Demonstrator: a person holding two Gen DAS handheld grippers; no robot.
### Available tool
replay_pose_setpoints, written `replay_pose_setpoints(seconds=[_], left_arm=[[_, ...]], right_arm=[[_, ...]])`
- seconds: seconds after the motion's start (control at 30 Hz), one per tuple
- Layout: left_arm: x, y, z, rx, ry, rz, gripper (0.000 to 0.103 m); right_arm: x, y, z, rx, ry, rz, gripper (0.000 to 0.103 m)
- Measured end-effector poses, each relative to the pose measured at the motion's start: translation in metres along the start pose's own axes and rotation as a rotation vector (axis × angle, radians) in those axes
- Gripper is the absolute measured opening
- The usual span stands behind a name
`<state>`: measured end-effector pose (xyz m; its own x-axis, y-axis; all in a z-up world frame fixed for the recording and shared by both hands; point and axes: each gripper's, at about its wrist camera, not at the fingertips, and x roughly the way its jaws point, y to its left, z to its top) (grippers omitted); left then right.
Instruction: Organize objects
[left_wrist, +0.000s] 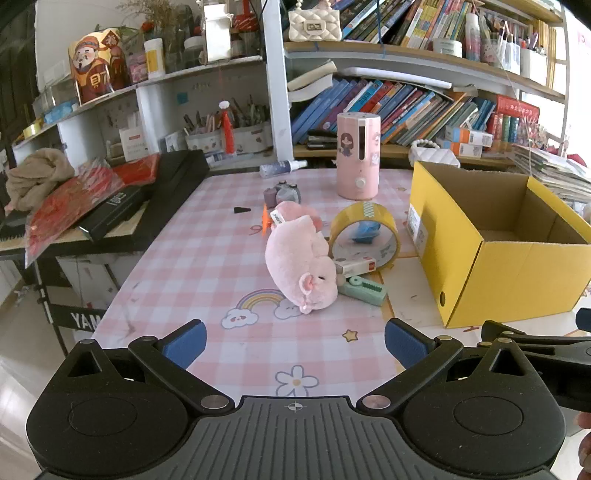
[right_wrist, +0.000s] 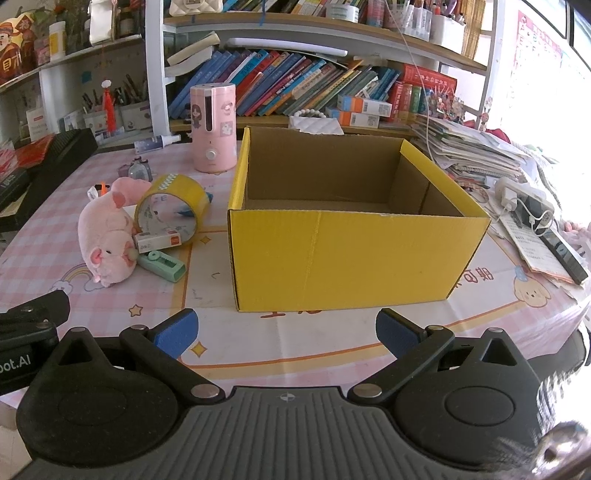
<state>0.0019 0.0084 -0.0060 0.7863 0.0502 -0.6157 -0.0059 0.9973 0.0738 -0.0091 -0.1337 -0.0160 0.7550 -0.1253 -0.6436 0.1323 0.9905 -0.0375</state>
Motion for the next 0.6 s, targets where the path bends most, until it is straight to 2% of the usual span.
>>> replay_pose_setpoints(seconds=[0.6], left_arm=[[0.0002, 0.0, -0.0001, -0.002, 0.002, 0.002, 0.103]], right_arm=[[0.001, -0.001, 0.0008, -0.002, 0.002, 0.0, 0.103]])
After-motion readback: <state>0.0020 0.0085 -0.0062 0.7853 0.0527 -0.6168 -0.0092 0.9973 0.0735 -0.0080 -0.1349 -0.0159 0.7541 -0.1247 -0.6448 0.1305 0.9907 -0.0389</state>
